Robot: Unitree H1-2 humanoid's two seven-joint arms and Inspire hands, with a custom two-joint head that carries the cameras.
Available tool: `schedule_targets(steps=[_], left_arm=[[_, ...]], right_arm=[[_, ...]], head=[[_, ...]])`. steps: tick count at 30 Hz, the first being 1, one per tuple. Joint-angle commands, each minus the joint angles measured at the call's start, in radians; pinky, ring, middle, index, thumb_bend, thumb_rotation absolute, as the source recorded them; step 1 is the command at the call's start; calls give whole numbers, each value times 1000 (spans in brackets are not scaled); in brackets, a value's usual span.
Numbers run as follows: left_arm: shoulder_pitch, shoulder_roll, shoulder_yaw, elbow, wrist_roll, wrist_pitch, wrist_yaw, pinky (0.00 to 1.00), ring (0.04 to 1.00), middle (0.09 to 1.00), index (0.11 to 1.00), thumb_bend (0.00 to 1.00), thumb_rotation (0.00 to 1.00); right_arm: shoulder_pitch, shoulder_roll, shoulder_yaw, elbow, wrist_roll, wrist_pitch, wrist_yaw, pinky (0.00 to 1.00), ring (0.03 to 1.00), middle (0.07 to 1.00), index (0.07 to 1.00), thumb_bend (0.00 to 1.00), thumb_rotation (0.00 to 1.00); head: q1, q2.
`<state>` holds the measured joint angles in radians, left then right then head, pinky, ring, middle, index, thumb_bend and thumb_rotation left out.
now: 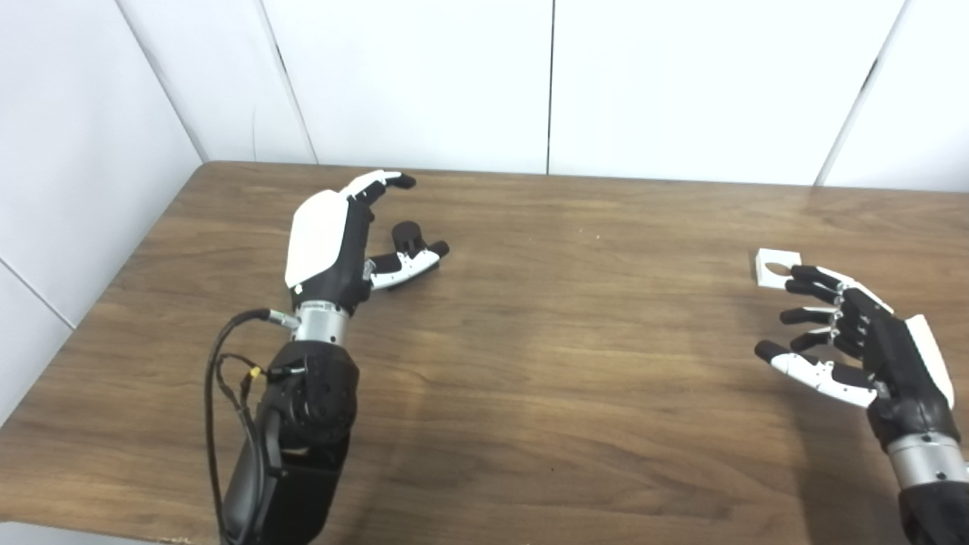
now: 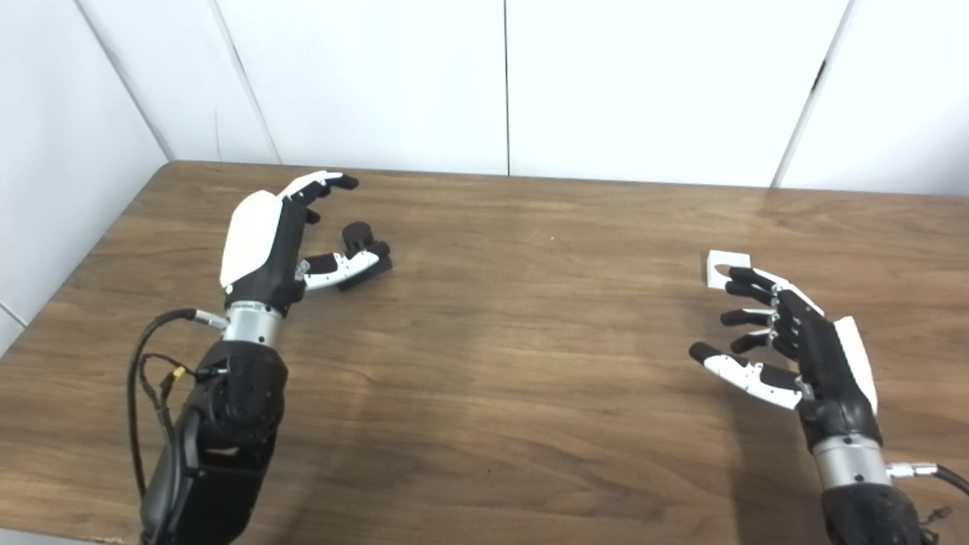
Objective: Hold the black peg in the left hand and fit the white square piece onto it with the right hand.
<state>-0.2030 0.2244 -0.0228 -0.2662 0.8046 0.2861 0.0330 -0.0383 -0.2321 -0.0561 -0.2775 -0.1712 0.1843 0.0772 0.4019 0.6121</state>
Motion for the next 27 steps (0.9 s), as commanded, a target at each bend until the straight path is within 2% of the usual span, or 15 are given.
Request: schedule_targets(steps=[1, 3, 5, 7, 11, 15, 21, 27], left_arm=[[-56, 32, -1, 5, 46, 8, 9, 657, 833, 855, 725, 714, 300], [-67, 40, -7, 17, 69, 24, 6, 686, 855, 868, 727, 726, 308], [-80, 46, -10, 29, 88, 44, -5, 788, 896, 898, 739, 746, 334], [-92, 54, -14, 40, 98, 64, -21, 833, 909, 910, 746, 762, 337], [-113, 67, -30, 70, 131, 104, -51, 841, 920, 931, 759, 803, 372], [-133, 90, -59, 107, 163, 138, -96, 926, 994, 996, 799, 873, 477], [-151, 112, -87, 180, 162, 126, -97, 947, 1000, 1000, 796, 940, 471], [-163, 113, -100, 246, 160, 120, -77, 953, 1000, 1000, 780, 945, 460]], right_arm=[[-29, -6, -8, -28, 7, -27, -8, 474, 642, 764, 763, 563, 0], [-29, -5, -9, -27, 11, -30, -8, 471, 635, 763, 761, 563, 0], [-27, -4, -7, -24, 10, -36, -10, 468, 629, 758, 756, 568, 0], [-25, -3, -5, -31, 3, -30, -12, 468, 634, 756, 756, 570, 0], [-22, -2, -6, -36, 2, -31, -13, 467, 635, 753, 754, 569, 0], [-19, -1, -8, -42, 4, -28, -13, 458, 631, 755, 751, 568, 0], [-14, -2, -7, -48, -1, -26, -13, 462, 637, 762, 759, 566, 0], [-12, 0, -8, -61, -3, -8, -12, 466, 637, 758, 758, 567, 2]], head=[[-1, 1], [-4, 2], [-6, 3], [-11, 3], [-13, 4], [-14, 6], [-20, 9], [-27, 15]])
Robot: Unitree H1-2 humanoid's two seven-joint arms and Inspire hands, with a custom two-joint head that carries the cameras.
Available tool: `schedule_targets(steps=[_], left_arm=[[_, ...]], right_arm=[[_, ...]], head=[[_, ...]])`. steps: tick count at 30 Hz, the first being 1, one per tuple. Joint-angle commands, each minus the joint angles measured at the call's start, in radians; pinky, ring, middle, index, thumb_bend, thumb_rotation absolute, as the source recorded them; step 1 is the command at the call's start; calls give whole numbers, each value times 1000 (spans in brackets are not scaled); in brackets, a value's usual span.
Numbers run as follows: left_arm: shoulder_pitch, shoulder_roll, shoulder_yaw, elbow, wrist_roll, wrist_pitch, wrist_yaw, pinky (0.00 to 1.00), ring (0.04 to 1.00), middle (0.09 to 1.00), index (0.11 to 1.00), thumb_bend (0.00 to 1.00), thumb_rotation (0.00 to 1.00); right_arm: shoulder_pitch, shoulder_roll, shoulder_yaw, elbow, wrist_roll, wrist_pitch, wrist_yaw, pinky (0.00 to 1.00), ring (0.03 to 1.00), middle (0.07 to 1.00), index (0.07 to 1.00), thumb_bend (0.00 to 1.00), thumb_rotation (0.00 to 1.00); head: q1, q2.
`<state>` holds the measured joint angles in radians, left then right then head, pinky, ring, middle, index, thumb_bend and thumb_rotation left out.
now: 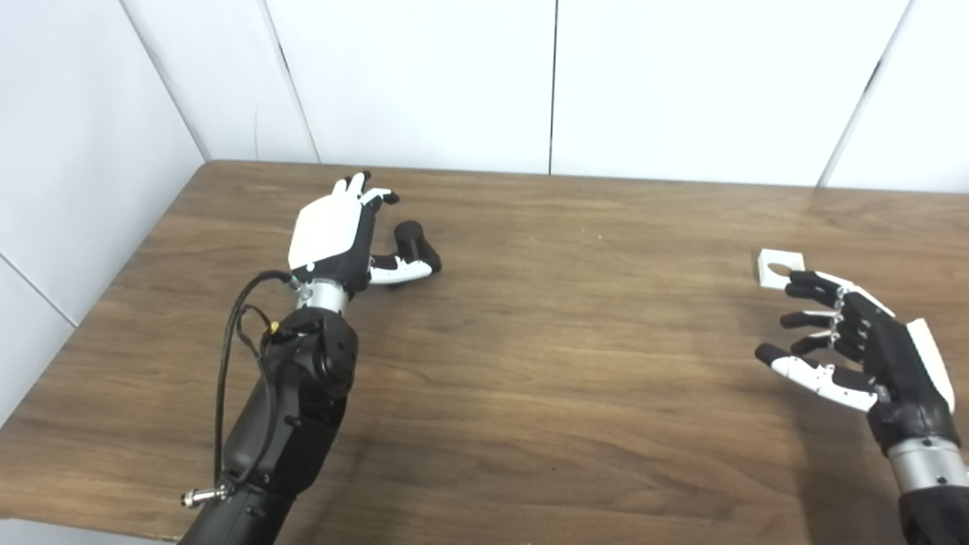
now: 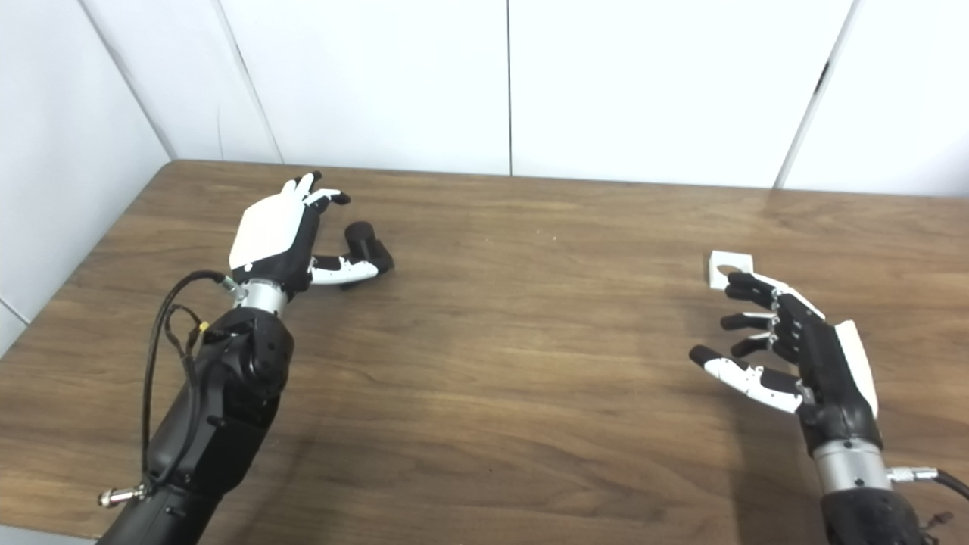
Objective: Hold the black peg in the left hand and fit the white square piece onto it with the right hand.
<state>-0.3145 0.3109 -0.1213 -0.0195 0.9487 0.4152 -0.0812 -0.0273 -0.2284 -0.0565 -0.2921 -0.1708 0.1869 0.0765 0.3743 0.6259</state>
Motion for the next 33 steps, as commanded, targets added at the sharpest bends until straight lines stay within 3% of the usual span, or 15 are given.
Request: schedule_targets(steps=[1, 9, 24, 33], left_arm=[[-53, 27, -3, 11, 15, -11, 42, 951, 1000, 1000, 771, 942, 471], [-59, 26, -9, 115, -3, -18, 79, 992, 1000, 1000, 760, 922, 507], [-49, 21, -25, 210, -44, -6, 141, 1000, 1000, 1000, 719, 865, 450], [-40, 29, -20, 197, -104, -7, 120, 1000, 1000, 958, 550, 756, 342]], right_arm=[[-23, -4, -7, -48, -4, -10, -11, 472, 636, 755, 757, 568, 7], [-21, 0, -7, -45, -4, -18, -14, 473, 640, 760, 759, 566, 0], [-3, -7, -19, -61, -11, -6, -12, 479, 646, 768, 766, 561, 0], [-5, -11, -19, -64, -15, 4, -7, 488, 652, 776, 772, 553, 0]], head=[[0, 1], [-8, 5], [-11, 10], [-11, 14]])
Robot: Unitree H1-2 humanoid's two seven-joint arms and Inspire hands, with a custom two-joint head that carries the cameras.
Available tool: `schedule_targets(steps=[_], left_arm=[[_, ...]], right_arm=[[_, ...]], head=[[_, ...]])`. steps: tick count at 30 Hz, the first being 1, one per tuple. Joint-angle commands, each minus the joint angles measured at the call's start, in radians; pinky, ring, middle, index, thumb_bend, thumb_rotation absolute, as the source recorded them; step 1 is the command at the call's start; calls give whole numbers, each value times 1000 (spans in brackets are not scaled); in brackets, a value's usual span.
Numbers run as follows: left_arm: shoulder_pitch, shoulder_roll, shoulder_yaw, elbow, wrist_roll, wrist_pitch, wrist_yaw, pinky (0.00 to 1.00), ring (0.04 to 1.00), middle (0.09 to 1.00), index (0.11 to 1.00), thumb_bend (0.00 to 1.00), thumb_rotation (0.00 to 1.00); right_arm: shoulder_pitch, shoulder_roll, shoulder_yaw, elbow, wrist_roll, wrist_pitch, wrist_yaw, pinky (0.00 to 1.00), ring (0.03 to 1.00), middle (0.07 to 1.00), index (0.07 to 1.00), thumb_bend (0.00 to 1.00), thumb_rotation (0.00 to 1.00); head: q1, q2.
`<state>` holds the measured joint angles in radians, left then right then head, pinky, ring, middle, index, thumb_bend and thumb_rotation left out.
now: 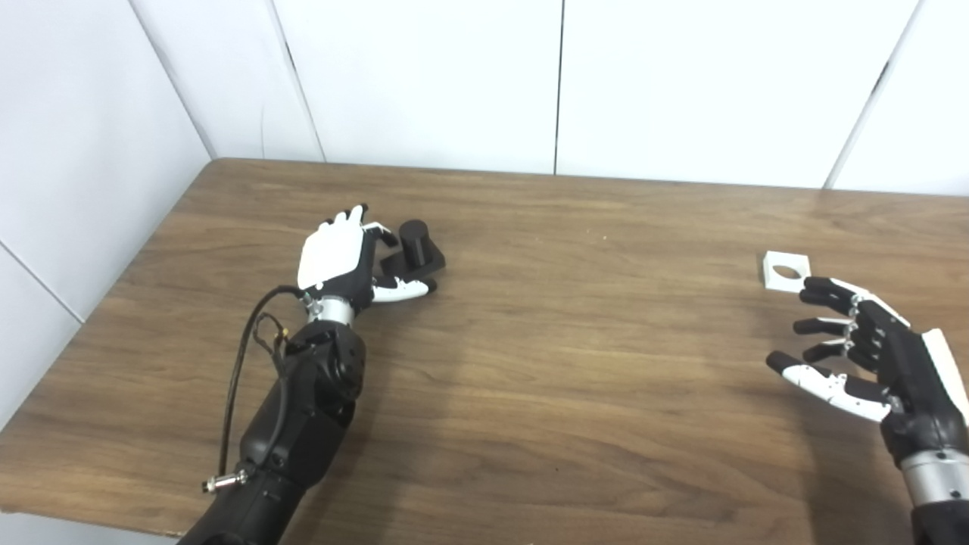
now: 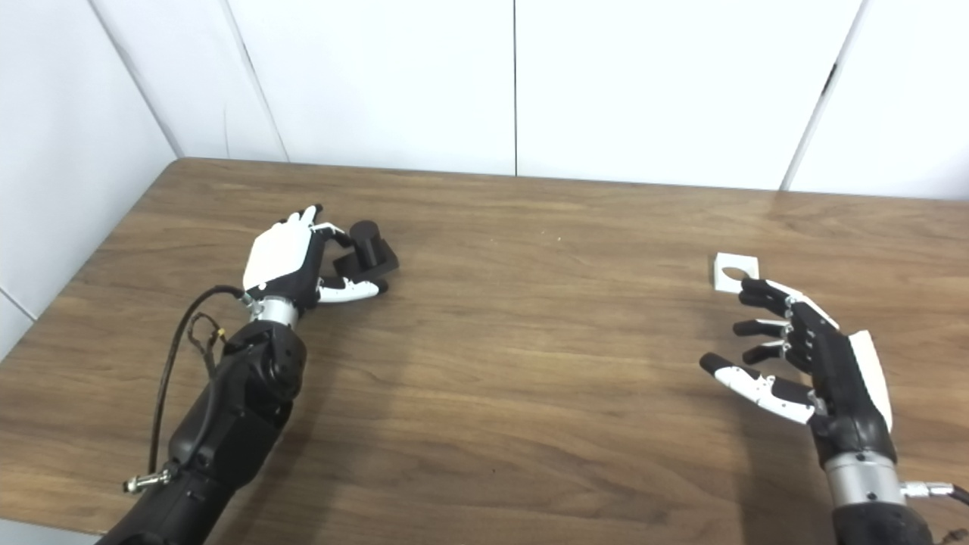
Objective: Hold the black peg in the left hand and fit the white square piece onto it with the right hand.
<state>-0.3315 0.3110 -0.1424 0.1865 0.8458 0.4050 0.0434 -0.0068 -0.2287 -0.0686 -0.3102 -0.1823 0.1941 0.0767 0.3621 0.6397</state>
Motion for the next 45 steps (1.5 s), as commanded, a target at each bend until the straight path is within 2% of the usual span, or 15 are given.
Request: schedule_targets(steps=[1, 2, 3, 5, 16, 21, 24, 29, 32, 38, 45], left_arm=[[-22, 29, 2, -13, -9, 5, -7, 1000, 1000, 949, 528, 703, 285], [-21, 29, 2, -15, -14, 5, -8, 1000, 1000, 943, 508, 611, 190], [-20, 30, 3, -16, -22, 2, -4, 1000, 1000, 939, 498, 564, 141], [-21, 31, 0, -15, -28, -2, -1, 1000, 1000, 924, 489, 525, 99], [-23, 43, -27, -11, -44, -11, -16, 1000, 1000, 897, 486, 513, 86], [-17, 50, -31, -19, -73, -36, -32, 1000, 1000, 903, 486, 514, 85], [-11, 63, -36, -28, -117, -85, -53, 1000, 1000, 916, 487, 514, 84], [-5, 118, -65, -17, -228, -235, -140, 1000, 1000, 955, 489, 520, 79], [-4, 146, -84, -22, -270, -303, -172, 1000, 1000, 965, 491, 521, 79], [-12, 169, -108, -40, -319, -382, -218, 1000, 1000, 974, 491, 523, 75], [-8, 155, -107, -73, -371, -430, -247, 1000, 1000, 979, 491, 523, 73]], right_arm=[[-27, -10, -7, -48, -6, 0, -8, 489, 655, 777, 773, 552, 0], [-27, -9, -7, -49, -8, 3, -8, 491, 656, 777, 773, 552, 0], [-28, -9, -7, -50, -7, 7, -8, 491, 657, 777, 773, 552, 0], [-30, -11, -7, -54, -6, 13, -6, 495, 660, 777, 774, 546, 0], [-34, -23, -8, -65, -7, 25, -2, 473, 634, 761, 760, 538, 3], [-37, -25, -9, -59, -5, 13, -2, 466, 625, 756, 755, 538, 11], [-37, -24, -10, -57, -1, 12, -1, 466, 623, 757, 755, 538, 19], [-32, -21, -7, -64, -6, 20, -3, 475, 628, 760, 758, 534, 23], [-28, -19, -6, -61, -6, 10, -5, 464, 625, 760, 757, 534, 17], [-21, -17, -3, -65, -15, 17, -7, 465, 634, 771, 762, 534, 0], [-20, -14, -2, -67, -18, 9, -8, 469, 629, 771, 767, 530, 0]], head=[[1, 1], [1, 1], [1, 1], [-1, 4], [-8, 11], [-9, 12], [-8, 12], [-13, 11], [-12, 12], [-12, 13], [-16, 17]])
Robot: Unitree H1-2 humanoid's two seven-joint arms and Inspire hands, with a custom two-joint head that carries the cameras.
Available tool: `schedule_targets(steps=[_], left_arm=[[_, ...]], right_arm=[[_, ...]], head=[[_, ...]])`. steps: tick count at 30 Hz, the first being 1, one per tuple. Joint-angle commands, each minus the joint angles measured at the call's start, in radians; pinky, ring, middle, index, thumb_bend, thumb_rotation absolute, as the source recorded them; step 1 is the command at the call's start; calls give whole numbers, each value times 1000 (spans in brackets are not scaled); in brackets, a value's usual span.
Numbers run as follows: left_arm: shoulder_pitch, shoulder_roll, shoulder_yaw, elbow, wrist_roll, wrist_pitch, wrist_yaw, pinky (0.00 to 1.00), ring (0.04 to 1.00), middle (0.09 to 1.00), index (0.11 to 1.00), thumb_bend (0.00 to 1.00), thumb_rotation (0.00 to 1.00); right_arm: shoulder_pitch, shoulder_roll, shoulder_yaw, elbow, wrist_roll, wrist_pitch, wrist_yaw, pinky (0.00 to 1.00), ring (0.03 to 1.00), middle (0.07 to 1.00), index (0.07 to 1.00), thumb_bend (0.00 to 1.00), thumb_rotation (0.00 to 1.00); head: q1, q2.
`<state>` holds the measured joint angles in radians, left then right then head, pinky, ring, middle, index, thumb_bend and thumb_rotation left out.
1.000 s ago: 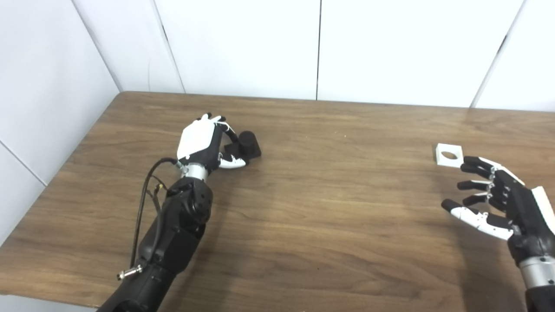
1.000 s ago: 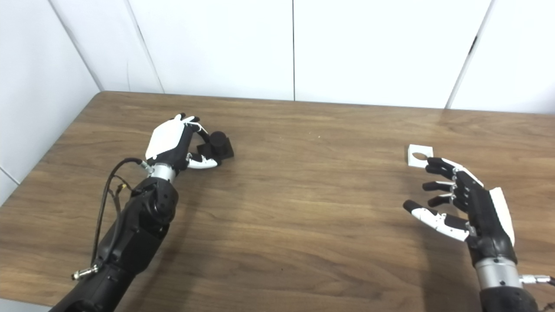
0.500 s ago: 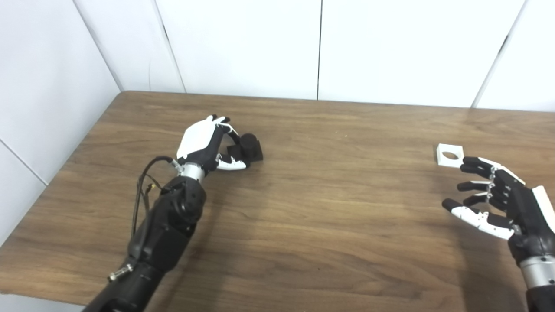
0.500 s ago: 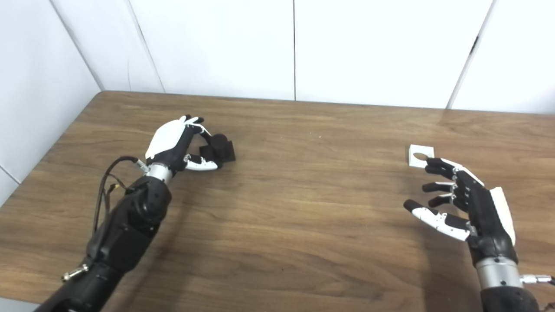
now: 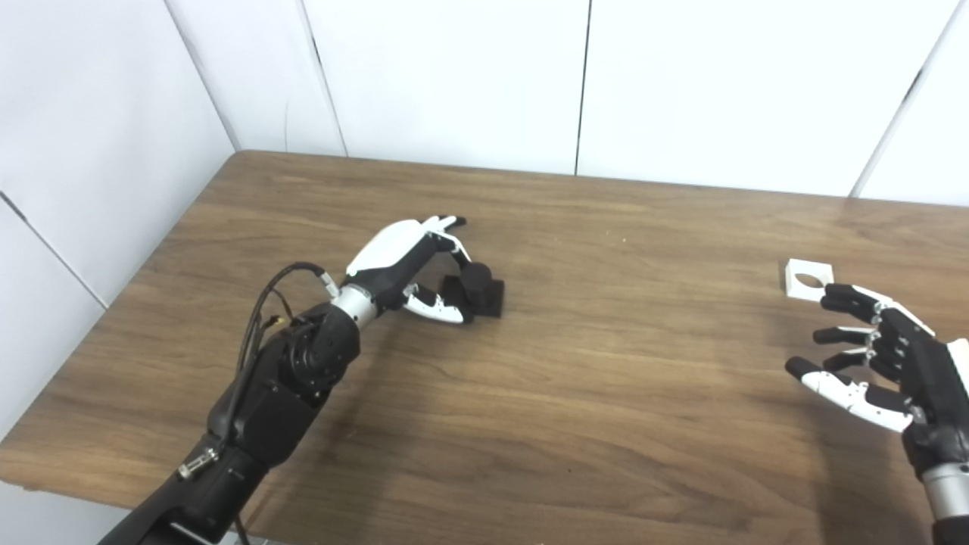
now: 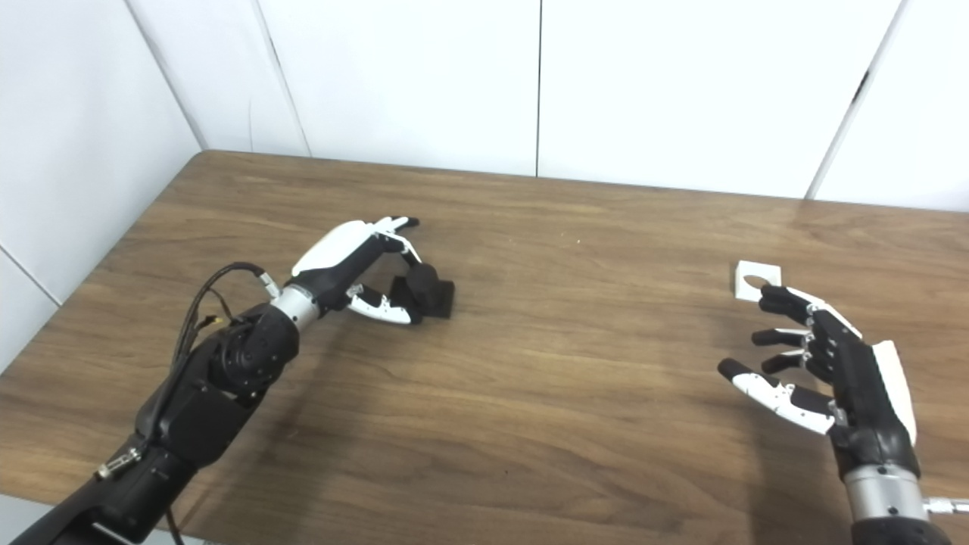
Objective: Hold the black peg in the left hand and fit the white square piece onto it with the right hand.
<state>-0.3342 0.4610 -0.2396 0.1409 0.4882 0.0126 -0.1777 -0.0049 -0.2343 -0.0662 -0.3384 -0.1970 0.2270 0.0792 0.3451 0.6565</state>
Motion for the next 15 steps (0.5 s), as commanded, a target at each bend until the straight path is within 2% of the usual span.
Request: schedule_targets(steps=[1, 6, 15], left_arm=[[-5, 4, -13, -30, -16, -43, -29, 1000, 1000, 978, 491, 523, 73], [2, -16, -38, -47, -18, -76, -47, 1000, 1000, 984, 490, 523, 74], [4, -66, -96, -72, -8, -88, -81, 1000, 1000, 987, 492, 521, 77]], right_arm=[[-22, -8, -5, -38, -3, -25, -10, 467, 629, 771, 767, 530, 0], [-23, -7, -5, -40, -4, -30, -9, 463, 624, 770, 766, 529, 0], [-25, -7, -5, -54, -2, -14, -4, 470, 629, 774, 771, 522, 0]], head=[[1, 0], [0, 1], [-4, 5]])
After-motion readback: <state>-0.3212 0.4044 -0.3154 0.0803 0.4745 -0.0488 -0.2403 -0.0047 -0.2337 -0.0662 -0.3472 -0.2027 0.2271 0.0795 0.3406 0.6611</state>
